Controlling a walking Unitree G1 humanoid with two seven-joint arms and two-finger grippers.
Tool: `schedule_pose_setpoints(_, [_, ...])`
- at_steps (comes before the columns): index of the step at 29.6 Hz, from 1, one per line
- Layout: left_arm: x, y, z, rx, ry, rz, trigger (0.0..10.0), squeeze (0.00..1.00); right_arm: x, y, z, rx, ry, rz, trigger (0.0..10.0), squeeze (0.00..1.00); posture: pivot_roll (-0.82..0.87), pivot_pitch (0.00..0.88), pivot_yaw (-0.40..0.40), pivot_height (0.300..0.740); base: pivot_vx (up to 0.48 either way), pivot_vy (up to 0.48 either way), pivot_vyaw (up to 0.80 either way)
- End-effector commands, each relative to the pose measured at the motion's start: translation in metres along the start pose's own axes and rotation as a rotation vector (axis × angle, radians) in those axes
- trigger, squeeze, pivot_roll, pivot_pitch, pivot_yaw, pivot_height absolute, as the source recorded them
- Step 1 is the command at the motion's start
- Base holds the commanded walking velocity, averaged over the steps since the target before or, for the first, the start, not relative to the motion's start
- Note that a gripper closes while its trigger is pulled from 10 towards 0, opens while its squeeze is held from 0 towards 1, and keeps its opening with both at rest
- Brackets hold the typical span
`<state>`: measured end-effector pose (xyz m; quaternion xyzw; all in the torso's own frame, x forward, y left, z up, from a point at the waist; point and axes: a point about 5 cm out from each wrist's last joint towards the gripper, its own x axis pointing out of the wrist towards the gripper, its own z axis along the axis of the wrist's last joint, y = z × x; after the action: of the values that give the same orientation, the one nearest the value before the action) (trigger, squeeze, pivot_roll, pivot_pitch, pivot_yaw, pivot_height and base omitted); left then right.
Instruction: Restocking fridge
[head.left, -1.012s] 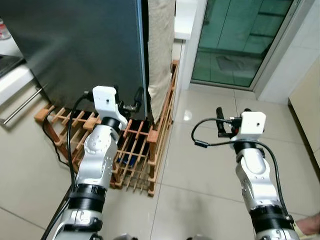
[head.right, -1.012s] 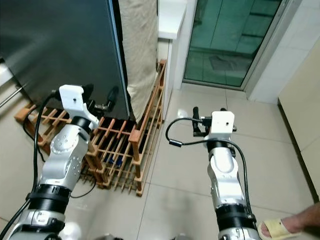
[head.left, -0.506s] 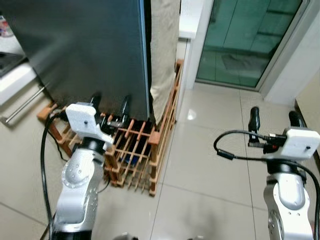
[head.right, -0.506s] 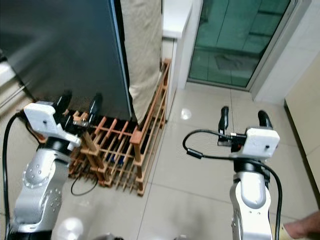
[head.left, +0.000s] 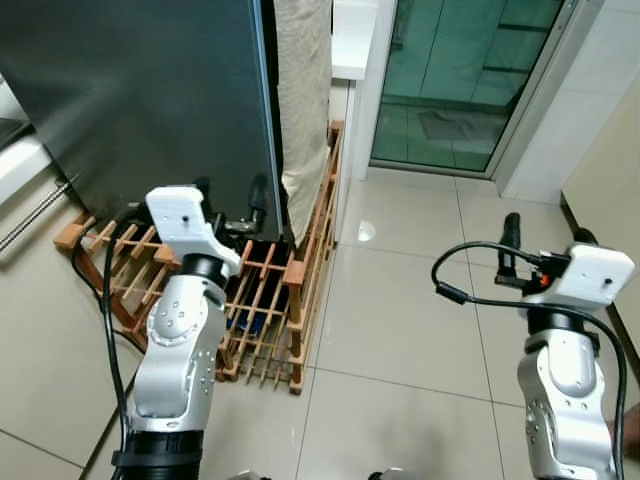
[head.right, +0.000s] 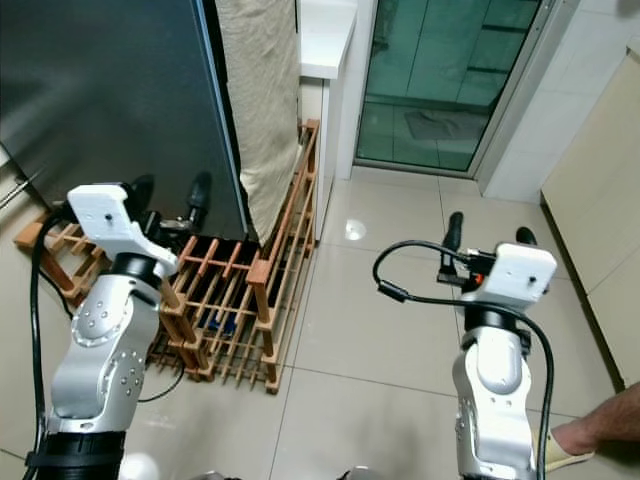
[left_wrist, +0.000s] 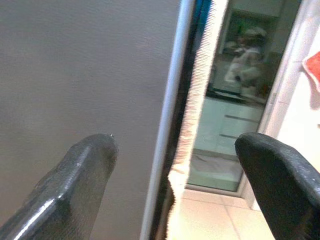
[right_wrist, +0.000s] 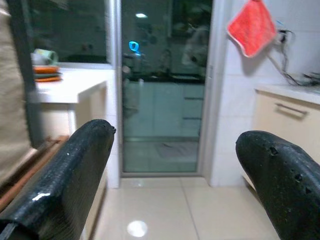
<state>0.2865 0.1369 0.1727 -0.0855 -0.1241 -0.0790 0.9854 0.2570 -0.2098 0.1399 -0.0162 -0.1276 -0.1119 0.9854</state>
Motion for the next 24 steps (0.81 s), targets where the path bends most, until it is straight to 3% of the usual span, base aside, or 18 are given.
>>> schedule_pose_setpoints(1, [0.003, -0.008, 0.007, -0.023, -0.03, -0.053, 10.0, 0.0, 0.005, 0.005, 0.003, -0.019, -0.01, 0.028, 10.0, 0.0, -0.13, 0.0, 0.01, 0.74, 0.0, 0.0, 0.0])
schedule_pose_setpoints(5, [0.003, -0.009, 0.007, -0.028, -0.034, -0.056, 10.0, 0.0, 0.006, 0.005, 0.003, -0.019, -0.01, 0.03, 10.0, 0.0, -0.13, 0.0, 0.01, 0.74, 0.0, 0.0, 0.0])
schedule_pose_setpoints(9, [0.005, -0.011, 0.014, -0.04, -0.074, -0.055, 10.0, 0.0, 0.015, 0.013, 0.01, -0.037, -0.059, 0.081, 10.0, 0.0, -0.12, 0.0, 0.005, 0.74, 0.375, -0.29, 0.0])
schedule_pose_setpoints(15, [0.01, -0.012, 0.042, 0.005, -0.203, -0.068, 10.0, 0.0, 0.022, 0.018, 0.041, -0.092, -0.214, 0.103, 10.0, 0.0, -0.12, 0.0, 0.0, 0.74, 0.459, 0.0, 0.0])
schedule_pose_setpoints(20, [0.013, -0.016, 0.033, -0.009, -0.158, -0.089, 10.0, 0.0, 0.022, 0.022, 0.035, -0.079, -0.184, 0.126, 10.0, 0.0, -0.12, 0.0, 0.0, 0.74, 0.363, 0.0, 0.0])
schedule_pose_setpoints(24, [0.013, -0.014, 0.036, -0.012, -0.185, -0.079, 10.0, 0.0, 0.022, 0.024, 0.032, -0.084, -0.175, 0.148, 10.0, 0.0, -0.12, 0.0, -0.001, 0.74, 0.0, 0.0, 0.0])
